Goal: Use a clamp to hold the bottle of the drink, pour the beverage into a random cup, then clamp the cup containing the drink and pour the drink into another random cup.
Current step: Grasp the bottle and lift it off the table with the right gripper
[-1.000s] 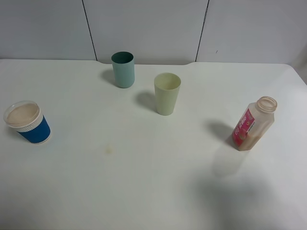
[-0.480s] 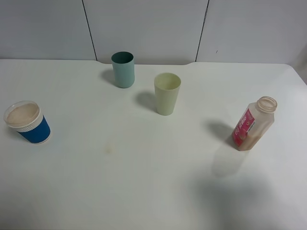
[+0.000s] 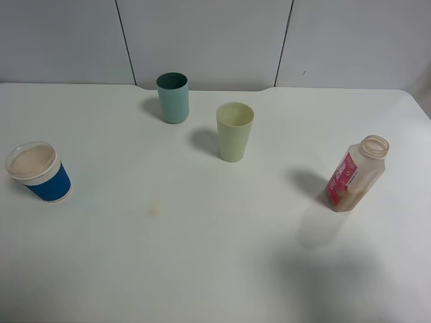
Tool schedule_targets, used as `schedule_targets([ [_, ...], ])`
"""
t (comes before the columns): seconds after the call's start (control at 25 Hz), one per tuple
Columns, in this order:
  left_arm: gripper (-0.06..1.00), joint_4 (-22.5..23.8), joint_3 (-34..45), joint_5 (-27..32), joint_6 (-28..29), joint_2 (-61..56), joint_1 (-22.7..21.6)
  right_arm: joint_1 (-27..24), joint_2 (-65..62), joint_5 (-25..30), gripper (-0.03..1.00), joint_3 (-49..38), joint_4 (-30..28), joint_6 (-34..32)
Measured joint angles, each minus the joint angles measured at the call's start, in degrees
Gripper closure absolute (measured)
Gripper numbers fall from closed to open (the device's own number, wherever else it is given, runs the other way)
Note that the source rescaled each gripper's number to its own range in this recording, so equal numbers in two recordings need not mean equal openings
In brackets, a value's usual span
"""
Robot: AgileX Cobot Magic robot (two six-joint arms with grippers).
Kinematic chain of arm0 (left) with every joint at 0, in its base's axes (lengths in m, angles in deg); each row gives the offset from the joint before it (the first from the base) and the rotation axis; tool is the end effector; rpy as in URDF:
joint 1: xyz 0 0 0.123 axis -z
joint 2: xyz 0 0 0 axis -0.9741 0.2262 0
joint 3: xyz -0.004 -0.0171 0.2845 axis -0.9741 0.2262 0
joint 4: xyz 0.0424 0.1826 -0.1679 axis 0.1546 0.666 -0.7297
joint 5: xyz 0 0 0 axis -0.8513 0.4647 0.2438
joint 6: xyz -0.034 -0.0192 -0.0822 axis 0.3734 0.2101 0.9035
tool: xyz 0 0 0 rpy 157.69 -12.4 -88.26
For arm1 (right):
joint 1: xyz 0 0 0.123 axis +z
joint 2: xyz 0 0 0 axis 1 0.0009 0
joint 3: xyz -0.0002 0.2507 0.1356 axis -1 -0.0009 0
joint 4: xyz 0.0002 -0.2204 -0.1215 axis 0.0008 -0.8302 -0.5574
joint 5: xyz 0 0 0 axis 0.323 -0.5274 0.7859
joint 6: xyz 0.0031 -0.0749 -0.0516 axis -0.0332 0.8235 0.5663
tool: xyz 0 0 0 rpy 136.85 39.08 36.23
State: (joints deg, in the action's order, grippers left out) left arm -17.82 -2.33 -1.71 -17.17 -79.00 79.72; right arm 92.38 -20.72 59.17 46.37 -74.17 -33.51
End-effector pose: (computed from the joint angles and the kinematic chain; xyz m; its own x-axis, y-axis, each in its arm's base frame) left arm -0.0067 0.0046 0.2797 -0.4403 -0.0932 -0.8930 -0.0439 0.9956 -0.0823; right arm -0.0043 -0.0044 0.2742 -0.4673 -0.0248 -0.8837 -0.0044 0.9997 -0.0257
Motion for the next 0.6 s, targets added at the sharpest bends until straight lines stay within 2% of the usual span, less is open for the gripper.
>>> schedule_targets([
  [0.12,-0.03,0.00,0.00,0.00,0.00,0.00,0.00,0.00,0.42,0.00,-0.03,0.00,0.00,0.06],
  [0.36,-0.03,0.00,0.00,0.00,0.00,0.00,0.00,0.00,14.19,-0.06,-0.03,-0.04,-0.11,2.14],
  [0.6,-0.03,0.00,0.00,0.00,0.00,0.00,0.00,1.31,21.16,-0.06,-0.03,-0.04,-0.06,3.12],
])
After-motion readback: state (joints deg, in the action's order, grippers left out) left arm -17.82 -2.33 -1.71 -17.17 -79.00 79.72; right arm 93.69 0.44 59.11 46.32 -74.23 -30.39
